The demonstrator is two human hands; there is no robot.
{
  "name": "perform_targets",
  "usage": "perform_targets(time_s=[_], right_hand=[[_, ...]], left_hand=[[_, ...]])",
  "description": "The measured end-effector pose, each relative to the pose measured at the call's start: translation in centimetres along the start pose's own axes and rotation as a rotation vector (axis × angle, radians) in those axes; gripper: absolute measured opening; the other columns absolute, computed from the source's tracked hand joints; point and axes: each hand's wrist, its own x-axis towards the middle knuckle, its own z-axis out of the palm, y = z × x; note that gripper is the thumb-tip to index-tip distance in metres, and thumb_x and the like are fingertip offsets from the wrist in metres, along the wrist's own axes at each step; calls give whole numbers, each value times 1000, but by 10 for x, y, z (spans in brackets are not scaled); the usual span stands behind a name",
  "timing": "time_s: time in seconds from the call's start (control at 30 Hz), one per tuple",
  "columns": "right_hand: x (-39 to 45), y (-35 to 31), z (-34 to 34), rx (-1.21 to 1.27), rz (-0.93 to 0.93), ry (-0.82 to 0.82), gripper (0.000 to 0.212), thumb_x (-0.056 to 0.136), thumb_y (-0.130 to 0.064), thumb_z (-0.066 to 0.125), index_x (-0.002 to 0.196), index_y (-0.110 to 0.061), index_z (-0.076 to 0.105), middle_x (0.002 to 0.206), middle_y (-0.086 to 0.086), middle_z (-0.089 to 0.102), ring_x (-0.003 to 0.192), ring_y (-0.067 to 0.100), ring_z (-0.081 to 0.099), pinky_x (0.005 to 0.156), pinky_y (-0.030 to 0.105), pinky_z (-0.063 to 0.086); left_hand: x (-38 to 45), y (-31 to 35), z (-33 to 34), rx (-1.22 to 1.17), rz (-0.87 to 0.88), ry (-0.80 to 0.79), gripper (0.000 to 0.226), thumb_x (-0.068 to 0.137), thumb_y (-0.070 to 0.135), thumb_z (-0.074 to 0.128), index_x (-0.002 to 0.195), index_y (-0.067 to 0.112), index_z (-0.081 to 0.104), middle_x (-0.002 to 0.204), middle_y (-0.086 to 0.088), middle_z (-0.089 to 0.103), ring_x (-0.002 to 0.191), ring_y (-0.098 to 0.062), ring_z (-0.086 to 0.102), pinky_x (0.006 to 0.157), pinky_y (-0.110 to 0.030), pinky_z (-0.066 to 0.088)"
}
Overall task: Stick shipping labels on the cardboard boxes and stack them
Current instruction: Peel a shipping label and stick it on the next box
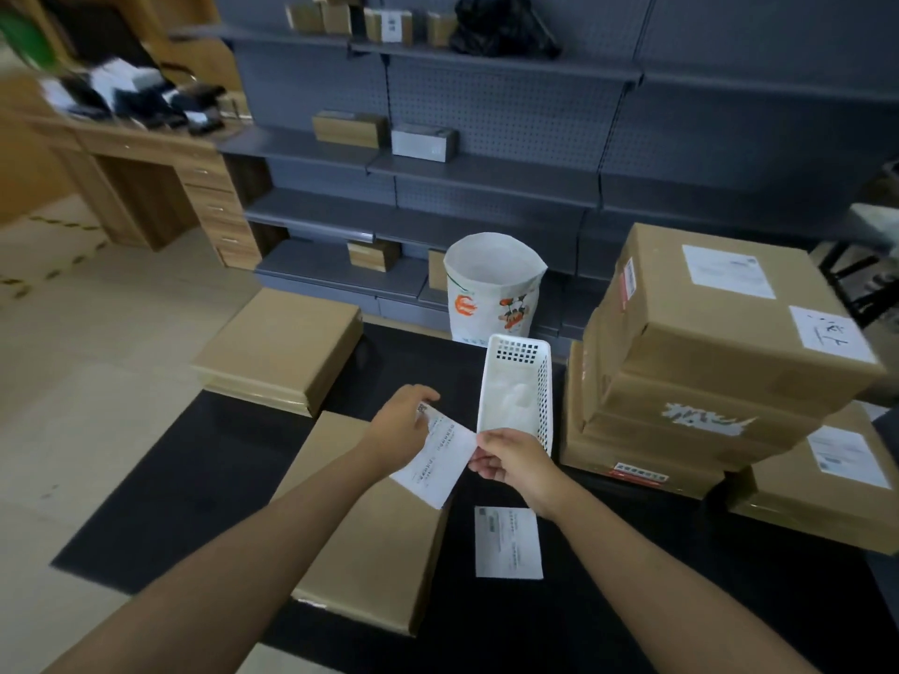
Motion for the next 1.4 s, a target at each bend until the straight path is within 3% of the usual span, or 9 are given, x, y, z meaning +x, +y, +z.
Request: perform_targets(time_s=[0.1,0.17,0.27,0.33,0.53,0.77,1.17,1.4], right_hand=[[5,-4,36,87,22,58,15,97,-14,53,100,-3,64,82,9,68,74,17,66,74,26,55],[8,-4,63,143,32,93,13,97,-14,54,98,-6,64,83,8,68,76,17,65,79,27,54],[13,-3,106,222,37,118,16,98,-16,54,102,-6,65,88,7,70,81,16,66,80,27,55],[15,-2,133,248,46,132,17,98,-19,53,102,-8,66,89,6,71,84,15,66,78,25,55],[17,8,181,219,46,238,17,97,-24,57,96,-12,69,86,6,74,87,18,69,88,34,55],[12,13,200,332,-28,140,25,98,-17,51,112,-2,64,106,16,71,100,24,69,85,29,55],[1,10,204,308,-88,177,21,96,-12,52,102,-1,68,96,12,74,94,21,71,82,27,56],[7,21,205,207,-134,185,27,98,-15,48,107,3,66,99,13,74,96,21,70,84,25,55]], left_hand=[[-3,-26,-20,211,25,128,41,93,14,52,133,22,45,136,0,38,121,-18,42,102,-32,29],[-4,-44,-31,215,85,99,38,93,19,53,131,19,48,132,-1,42,119,-20,45,101,-31,31],[-9,-70,-44,-13,207,-133,34,88,33,56,116,15,61,118,-2,57,108,-19,55,94,-33,43],[-13,-84,-51,-94,246,-215,27,90,31,58,111,16,63,110,3,61,102,-13,56,91,-29,44],[-22,-120,-67,-272,237,-168,12,92,17,60,102,15,67,98,7,66,93,-7,62,86,-27,52],[-33,-133,-82,-368,204,-142,19,91,14,63,108,14,70,99,5,70,91,-4,64,85,-21,52],[-44,-131,-88,-318,242,-89,16,91,15,61,103,19,72,93,11,70,91,-5,63,86,-28,53],[-48,-128,-89,-264,292,-79,20,91,14,62,108,15,72,99,4,72,91,-5,64,88,-26,53]])
